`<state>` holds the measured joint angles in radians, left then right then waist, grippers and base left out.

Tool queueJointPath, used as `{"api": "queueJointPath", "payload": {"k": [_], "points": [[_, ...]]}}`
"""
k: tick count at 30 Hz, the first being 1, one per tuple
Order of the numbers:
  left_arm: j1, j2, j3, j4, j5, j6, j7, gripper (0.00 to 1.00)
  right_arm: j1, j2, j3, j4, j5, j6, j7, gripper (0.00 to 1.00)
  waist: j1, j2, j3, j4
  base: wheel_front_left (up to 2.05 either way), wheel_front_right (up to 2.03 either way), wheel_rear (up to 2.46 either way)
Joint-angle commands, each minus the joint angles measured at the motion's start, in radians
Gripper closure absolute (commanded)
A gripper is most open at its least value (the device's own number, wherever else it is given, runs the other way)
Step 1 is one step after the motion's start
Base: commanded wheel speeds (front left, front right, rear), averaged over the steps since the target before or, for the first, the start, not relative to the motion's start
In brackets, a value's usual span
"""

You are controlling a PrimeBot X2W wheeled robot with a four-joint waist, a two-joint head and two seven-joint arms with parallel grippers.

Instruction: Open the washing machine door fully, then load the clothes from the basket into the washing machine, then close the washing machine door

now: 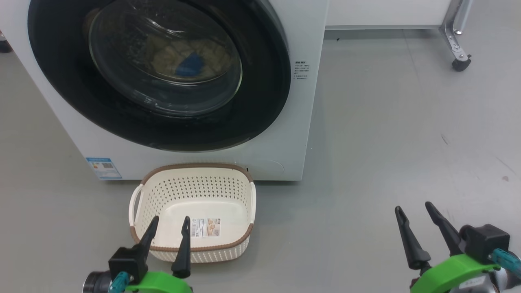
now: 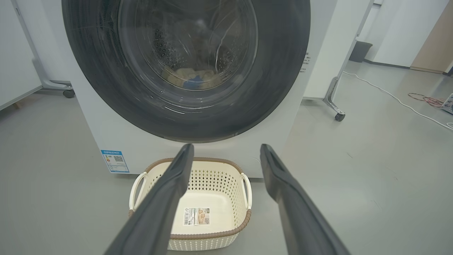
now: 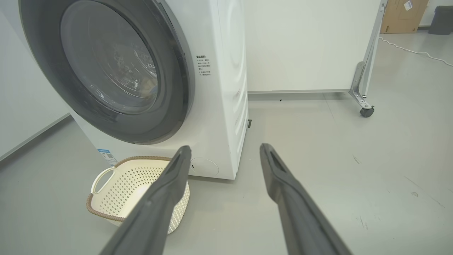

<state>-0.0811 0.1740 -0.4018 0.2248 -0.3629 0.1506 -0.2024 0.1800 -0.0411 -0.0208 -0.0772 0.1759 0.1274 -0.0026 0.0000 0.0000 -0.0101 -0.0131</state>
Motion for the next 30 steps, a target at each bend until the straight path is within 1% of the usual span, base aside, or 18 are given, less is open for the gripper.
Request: {"api": "queueJointPath", "payload": {"k": [1, 16, 23, 24, 27, 30], "points": [[-0.029, 0.018, 0.035, -0.035, -0.004, 0.004, -0.005, 0.0, -0.022, -0.009, 0.017, -0.039, 0.005, 0.003, 0.001, 0.0, 0.0, 0.0, 0.001, 0.0, 0.0, 0.0, 0.0], [-0.035, 0.023, 0.025, -0.032, -0.008, 0.009, -0.009, 0.0, -0.029, -0.009, 0.021, -0.032, 0.023, 0.003, 0.002, 0.0, 0.0, 0.0, 0.003, 0.002, 0.0, 0.0, 0.0], [-0.044, 0.023, 0.027, -0.044, -0.001, 0.013, -0.029, 0.0, -0.039, -0.009, 0.026, -0.028, 0.025, 0.003, 0.001, 0.0, 0.0, 0.0, 0.004, 0.011, 0.0, 0.0, 0.0], [0.001, 0.003, -0.01, -0.003, -0.001, 0.009, -0.018, 1.0, 0.0, 0.001, 0.003, 0.006, 0.026, 0.0, 0.003, 1.0, 0.0, 0.0, 0.004, 0.011, 0.0, 0.0, 0.0], [0.017, -0.005, -0.019, 0.037, -0.005, 0.007, -0.015, 1.0, 0.005, 0.005, 0.009, 0.053, 0.03, 0.0, 0.002, 1.0, 0.0, 0.0, 0.004, 0.011, 0.0, 0.0, 0.0], [0.017, -0.008, -0.007, 0.035, -0.036, 0.001, -0.008, 1.0, 0.001, 0.003, 0.01, 0.057, 0.067, 0.0, 0.002, 1.0, 0.0, 0.0, 0.004, 0.012, 0.0, 0.0, 0.0]]}}
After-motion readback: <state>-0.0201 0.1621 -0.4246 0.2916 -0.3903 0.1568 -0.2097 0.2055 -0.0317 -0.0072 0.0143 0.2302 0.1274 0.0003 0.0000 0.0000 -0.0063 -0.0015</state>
